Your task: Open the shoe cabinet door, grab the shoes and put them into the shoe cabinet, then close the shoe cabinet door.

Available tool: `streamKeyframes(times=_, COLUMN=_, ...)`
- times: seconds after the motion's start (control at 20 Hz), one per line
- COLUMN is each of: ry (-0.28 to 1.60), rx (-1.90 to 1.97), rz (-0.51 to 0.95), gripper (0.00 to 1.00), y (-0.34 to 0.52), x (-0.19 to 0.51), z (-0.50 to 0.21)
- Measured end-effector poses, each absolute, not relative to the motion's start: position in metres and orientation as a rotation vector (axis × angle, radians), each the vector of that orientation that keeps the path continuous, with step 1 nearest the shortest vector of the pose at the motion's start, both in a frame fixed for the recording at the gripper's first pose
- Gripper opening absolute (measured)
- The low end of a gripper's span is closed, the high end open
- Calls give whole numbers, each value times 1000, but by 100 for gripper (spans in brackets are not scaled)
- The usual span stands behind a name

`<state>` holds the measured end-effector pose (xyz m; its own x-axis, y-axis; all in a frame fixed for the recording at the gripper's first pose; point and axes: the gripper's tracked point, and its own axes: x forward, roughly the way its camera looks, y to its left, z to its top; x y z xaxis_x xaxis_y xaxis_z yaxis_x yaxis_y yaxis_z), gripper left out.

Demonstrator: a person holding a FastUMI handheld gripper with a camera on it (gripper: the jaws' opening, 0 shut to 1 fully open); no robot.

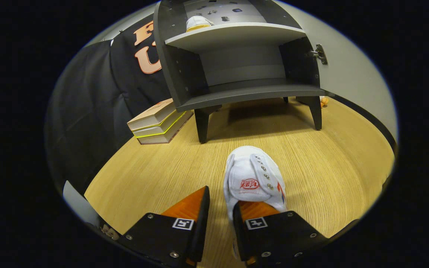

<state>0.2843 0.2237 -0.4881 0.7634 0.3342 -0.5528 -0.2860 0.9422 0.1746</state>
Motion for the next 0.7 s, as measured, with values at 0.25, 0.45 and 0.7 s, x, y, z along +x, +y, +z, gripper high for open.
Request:
streamKeyframes(times=0.25, ry=633, rx=76, rz=312, gripper=8, y=219, x=289, z=-494)
streamKeyframes(times=0.45, ry=660, rx=142, rz=297, gripper=2, y=219, x=293, z=-490)
streamKeyframes(times=0.7, ry=634, rx=239, rz=292, gripper=0, y=225, x=289, z=-450)
